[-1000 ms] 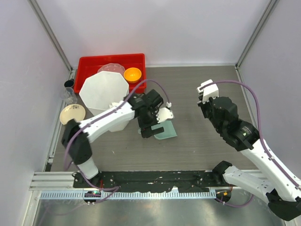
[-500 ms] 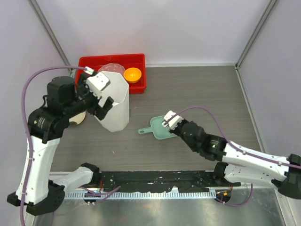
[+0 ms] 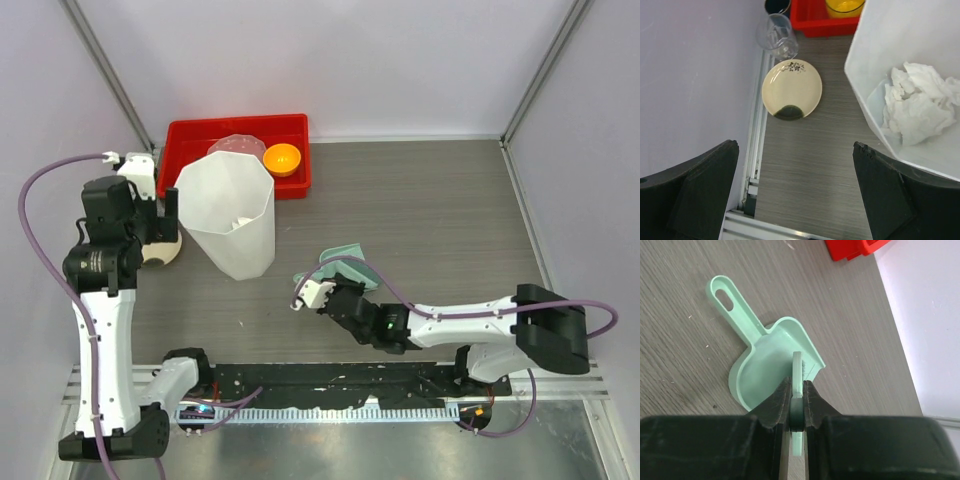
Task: Sweep away the paper scraps from the table
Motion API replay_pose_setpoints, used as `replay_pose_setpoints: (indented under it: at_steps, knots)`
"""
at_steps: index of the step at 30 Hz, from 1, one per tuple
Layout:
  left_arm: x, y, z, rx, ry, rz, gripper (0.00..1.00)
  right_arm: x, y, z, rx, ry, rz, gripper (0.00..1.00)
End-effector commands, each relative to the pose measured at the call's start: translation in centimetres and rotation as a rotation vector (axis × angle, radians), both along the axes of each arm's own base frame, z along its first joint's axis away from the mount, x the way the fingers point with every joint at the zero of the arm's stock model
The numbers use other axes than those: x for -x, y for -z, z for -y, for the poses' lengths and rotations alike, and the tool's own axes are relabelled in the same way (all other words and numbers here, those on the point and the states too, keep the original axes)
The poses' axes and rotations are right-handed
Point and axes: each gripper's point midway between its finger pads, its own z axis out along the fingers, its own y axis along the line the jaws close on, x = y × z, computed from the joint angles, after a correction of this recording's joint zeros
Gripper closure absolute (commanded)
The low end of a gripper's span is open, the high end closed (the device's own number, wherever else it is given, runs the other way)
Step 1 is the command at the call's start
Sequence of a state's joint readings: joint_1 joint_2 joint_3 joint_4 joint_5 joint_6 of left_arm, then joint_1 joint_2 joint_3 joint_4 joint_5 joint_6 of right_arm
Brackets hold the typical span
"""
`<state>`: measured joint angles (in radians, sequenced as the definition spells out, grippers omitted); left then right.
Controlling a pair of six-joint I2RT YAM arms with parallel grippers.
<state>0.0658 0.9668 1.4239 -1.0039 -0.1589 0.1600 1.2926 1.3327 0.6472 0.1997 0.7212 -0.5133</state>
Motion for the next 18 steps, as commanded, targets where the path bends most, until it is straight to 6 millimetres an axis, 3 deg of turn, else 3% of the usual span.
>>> replay_pose_setpoints:
  at_steps: [1,4,7,8,10,12,14,18]
  knots:
    - [-0.1,-0.6,-2.7,0.001,-0.178,0.116,0.0,-0.7,-0.8,-2.0,-0.108,0.058,0.016,0.99]
    - [-0.3,1.6,-4.0,0.007,-0.257,0.106,0.0,-0.6,0.0,-2.9,-0.122,0.052,-0.001,0.98]
    - [-0.3,3.6,-5.2,0.026,-0.331,0.103,0.0,-0.1,1.3,-4.0,-0.116,0.032,-0.039,0.75]
    - [-0.4,4.1,-5.4,0.03,-0.341,0.097,0.0,0.1,1.8,-4.3,-0.106,0.024,-0.058,0.6]
    - [-0.7,5.7,-5.4,0.031,-0.339,0.078,0.0,0.4,1.9,-4.6,-0.108,0.025,-0.079,0.51]
    - [-0.8,7.6,-5.6,0.029,-0.348,0.045,0.0,0.6,1.6,-4.6,-0.128,0.026,-0.094,0.24]
    - [-1.1,8.6,-6.3,0.017,-0.377,0.026,0.0,0.9,0.9,-5.0,-0.151,0.002,-0.115,0.18]
    - [-1.1,11.6,-7.0,0.075,-0.419,-0.027,0.0,2.8,-0.8,-6.1,-0.214,-0.1,-0.207,0.16]
